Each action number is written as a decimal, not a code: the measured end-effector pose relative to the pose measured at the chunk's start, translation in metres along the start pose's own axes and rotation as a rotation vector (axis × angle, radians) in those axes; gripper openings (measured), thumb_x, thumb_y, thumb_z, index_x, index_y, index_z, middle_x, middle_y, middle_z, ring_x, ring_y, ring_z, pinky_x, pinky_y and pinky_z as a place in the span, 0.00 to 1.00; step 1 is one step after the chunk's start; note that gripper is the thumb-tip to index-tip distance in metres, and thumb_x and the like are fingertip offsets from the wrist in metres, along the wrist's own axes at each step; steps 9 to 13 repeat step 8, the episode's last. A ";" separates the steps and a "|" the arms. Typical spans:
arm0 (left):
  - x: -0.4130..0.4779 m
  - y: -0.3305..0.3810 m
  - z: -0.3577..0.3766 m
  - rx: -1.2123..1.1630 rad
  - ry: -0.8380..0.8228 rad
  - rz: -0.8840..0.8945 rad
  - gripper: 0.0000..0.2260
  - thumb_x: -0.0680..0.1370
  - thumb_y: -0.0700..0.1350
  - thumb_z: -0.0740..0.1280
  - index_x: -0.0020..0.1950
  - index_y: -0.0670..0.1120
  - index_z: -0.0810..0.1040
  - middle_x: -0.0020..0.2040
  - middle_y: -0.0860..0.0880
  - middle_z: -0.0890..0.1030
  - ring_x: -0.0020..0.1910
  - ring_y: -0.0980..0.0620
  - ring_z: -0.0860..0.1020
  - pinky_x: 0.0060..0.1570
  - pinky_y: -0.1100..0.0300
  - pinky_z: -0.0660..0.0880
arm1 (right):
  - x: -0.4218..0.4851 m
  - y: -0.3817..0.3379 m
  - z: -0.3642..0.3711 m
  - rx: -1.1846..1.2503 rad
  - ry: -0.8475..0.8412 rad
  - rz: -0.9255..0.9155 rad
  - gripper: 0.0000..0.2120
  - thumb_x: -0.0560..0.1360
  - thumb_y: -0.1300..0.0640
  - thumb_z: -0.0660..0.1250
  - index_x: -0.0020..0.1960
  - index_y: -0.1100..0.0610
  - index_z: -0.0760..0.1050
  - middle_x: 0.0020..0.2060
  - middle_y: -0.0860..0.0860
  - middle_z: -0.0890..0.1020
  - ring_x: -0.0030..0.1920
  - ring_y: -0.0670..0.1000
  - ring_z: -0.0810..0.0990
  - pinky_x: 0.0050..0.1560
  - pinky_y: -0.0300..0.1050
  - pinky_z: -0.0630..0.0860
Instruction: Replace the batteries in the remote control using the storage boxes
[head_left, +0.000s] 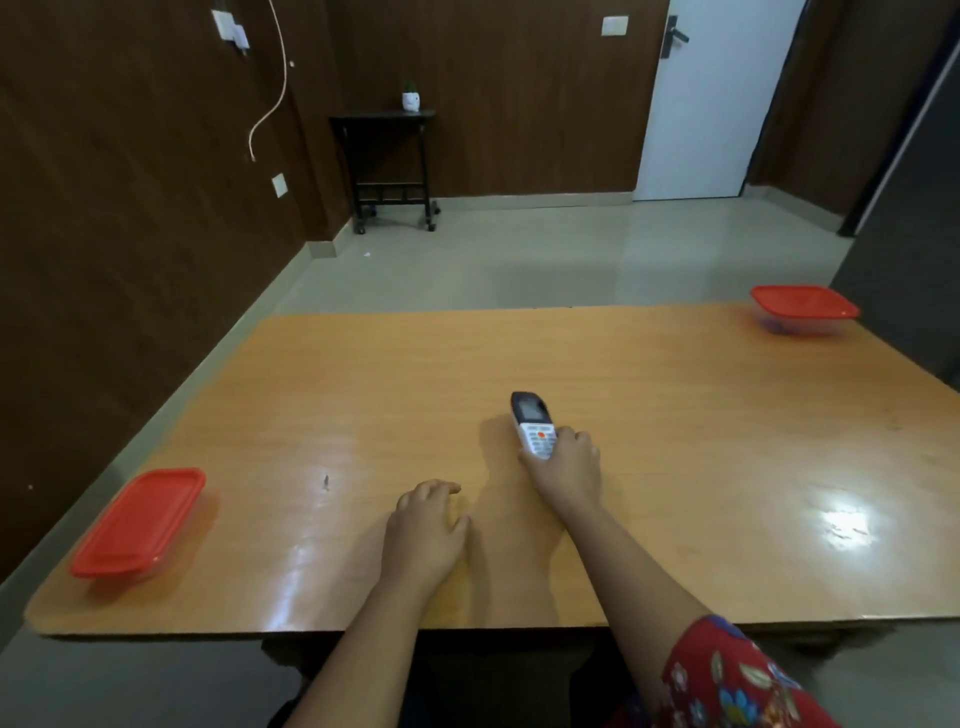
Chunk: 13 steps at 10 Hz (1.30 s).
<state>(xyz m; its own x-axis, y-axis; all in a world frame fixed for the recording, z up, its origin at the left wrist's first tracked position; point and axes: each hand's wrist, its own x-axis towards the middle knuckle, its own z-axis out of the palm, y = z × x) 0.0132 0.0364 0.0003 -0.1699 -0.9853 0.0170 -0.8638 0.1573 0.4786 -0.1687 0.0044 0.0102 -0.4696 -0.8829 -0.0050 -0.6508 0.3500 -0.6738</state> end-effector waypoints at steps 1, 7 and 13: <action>0.003 0.000 0.003 0.041 0.011 0.009 0.19 0.77 0.52 0.62 0.68 0.52 0.71 0.69 0.53 0.70 0.68 0.50 0.67 0.65 0.56 0.66 | 0.017 0.005 -0.001 0.062 0.088 0.049 0.27 0.70 0.47 0.70 0.63 0.61 0.70 0.58 0.58 0.73 0.60 0.60 0.71 0.55 0.49 0.69; 0.019 -0.005 0.008 -0.039 0.122 -0.064 0.11 0.76 0.51 0.63 0.57 0.52 0.78 0.57 0.55 0.76 0.59 0.52 0.70 0.58 0.55 0.71 | 0.047 0.003 0.022 -0.013 0.093 0.031 0.32 0.68 0.43 0.71 0.65 0.59 0.69 0.57 0.55 0.72 0.58 0.56 0.71 0.52 0.48 0.71; 0.018 -0.005 0.008 -0.079 0.137 -0.072 0.12 0.77 0.51 0.63 0.58 0.51 0.78 0.58 0.55 0.76 0.59 0.52 0.71 0.58 0.55 0.72 | 0.042 0.005 0.019 -0.050 0.082 -0.002 0.41 0.67 0.36 0.69 0.71 0.58 0.62 0.61 0.55 0.71 0.62 0.56 0.70 0.57 0.50 0.71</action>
